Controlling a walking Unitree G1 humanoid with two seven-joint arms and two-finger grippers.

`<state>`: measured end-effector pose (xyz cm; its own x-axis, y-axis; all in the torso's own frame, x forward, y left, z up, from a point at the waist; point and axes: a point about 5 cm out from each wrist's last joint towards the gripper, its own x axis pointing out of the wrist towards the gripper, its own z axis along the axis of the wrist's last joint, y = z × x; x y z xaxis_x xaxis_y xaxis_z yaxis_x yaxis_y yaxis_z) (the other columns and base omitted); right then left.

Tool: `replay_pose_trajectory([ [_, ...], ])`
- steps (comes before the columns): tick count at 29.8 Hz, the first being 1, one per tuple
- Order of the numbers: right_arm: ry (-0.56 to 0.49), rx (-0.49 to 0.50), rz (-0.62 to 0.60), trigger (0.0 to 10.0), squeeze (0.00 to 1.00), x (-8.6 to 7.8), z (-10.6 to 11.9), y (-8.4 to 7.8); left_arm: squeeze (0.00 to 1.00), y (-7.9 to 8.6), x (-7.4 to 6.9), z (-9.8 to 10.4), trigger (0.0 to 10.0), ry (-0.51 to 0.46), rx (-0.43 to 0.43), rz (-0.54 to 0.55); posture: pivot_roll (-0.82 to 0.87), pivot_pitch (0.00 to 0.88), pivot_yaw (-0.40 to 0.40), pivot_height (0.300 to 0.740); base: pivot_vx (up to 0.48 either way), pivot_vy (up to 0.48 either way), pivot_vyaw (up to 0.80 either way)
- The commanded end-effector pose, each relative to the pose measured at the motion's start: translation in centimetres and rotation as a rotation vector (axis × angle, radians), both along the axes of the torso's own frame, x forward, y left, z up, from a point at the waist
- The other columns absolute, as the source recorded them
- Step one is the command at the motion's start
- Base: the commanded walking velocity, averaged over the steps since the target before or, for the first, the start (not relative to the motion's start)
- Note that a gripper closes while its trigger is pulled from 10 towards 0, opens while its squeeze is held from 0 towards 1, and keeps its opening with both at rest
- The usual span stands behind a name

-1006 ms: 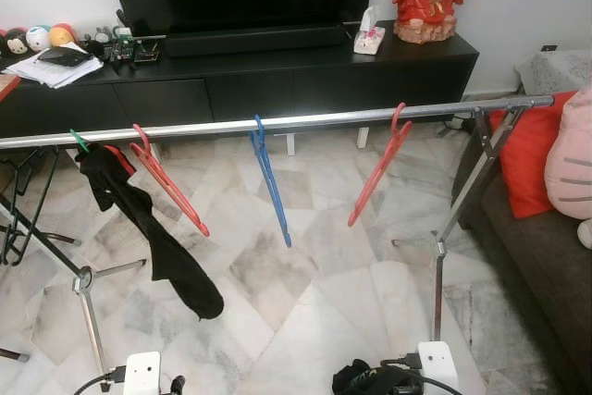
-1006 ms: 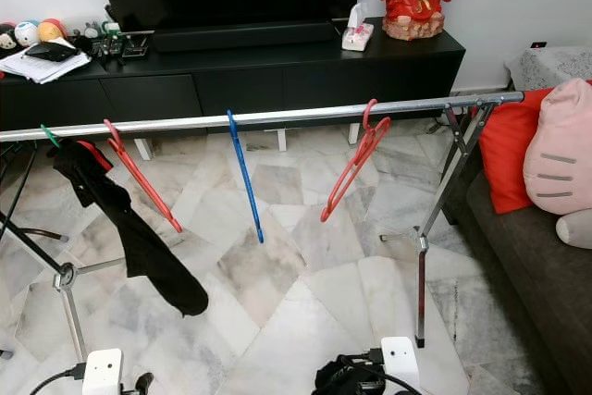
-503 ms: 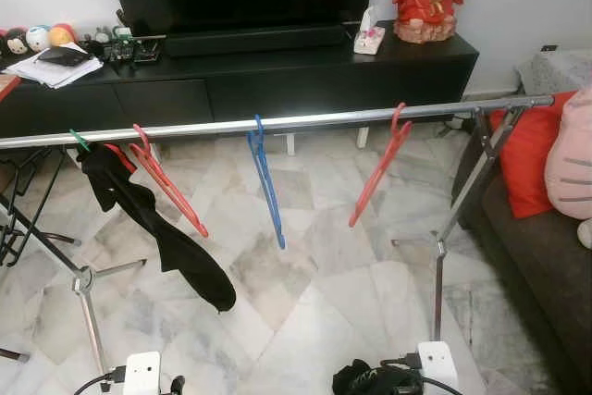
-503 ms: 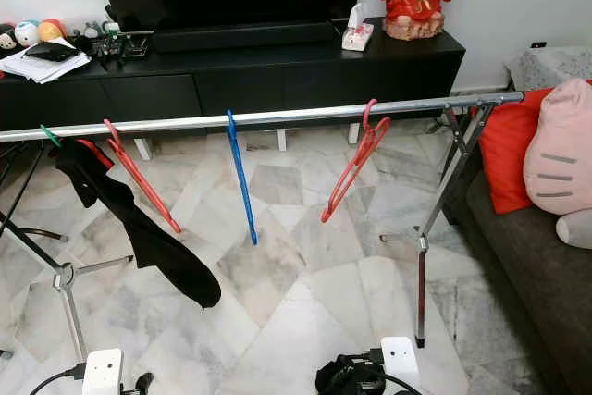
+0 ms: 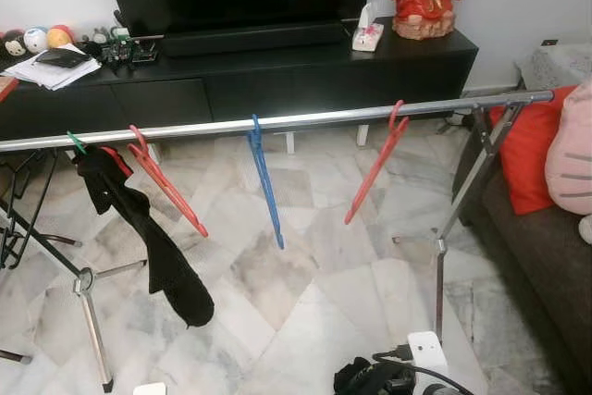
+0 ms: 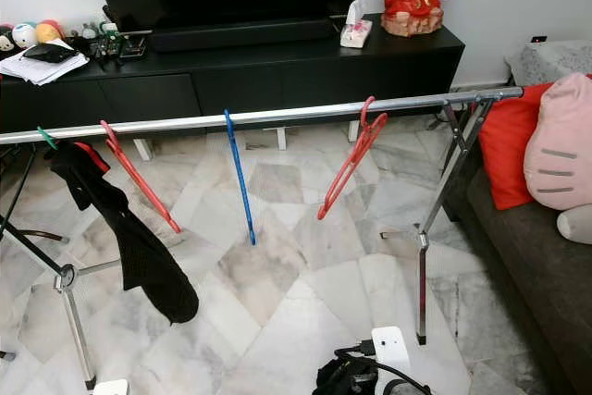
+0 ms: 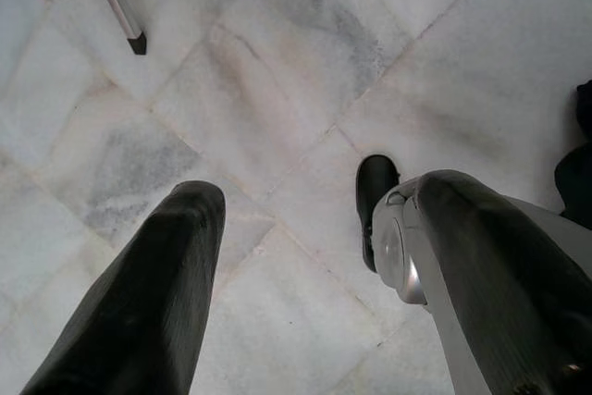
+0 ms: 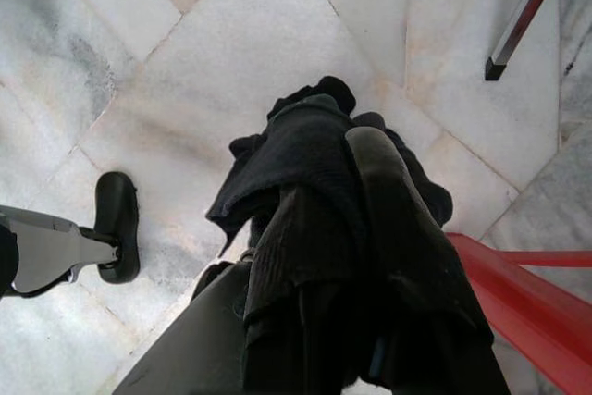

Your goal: Hang hanger

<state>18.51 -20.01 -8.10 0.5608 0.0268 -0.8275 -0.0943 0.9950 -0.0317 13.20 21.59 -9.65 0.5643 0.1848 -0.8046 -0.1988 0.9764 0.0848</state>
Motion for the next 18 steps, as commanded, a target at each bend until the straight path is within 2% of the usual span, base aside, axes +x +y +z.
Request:
replay_pose_trajectory([
  [1,-0.005,0.007,-0.012,10.0,0.0,0.1,0.0,0.1,0.0,0.2,-0.3,-0.1,10.0,0.021,0.011,-0.009,-0.09,0.0,0.057,0.74,0.0,0.0,0.0],
  [10,-0.044,0.024,-0.053,10.0,0.0,0.6,0.4,-0.2,0.0,0.3,-0.3,-0.1,10.0,0.017,0.016,-0.005,-0.09,0.0,0.056,0.74,0.0,0.0,0.0],
  [12,-0.055,0.024,-0.05,10.0,0.0,0.9,0.4,0.6,0.0,0.4,-0.2,0.0,10.0,0.001,0.024,0.006,-0.08,0.0,0.049,0.74,0.0,0.0,0.0],
  [14,-0.077,0.013,-0.05,10.0,0.0,1.4,0.6,1.0,0.0,0.8,0.6,0.5,10.0,-0.047,0.046,0.024,-0.09,0.0,0.049,0.74,0.0,0.0,0.0],
  [18,-0.195,0.058,-0.133,10.0,0.0,3.6,2.0,0.8,0.0,1.4,3.3,2.1,10.0,-0.199,0.09,-0.008,-0.08,0.0,0.042,0.74,0.0,0.0,0.0],
])
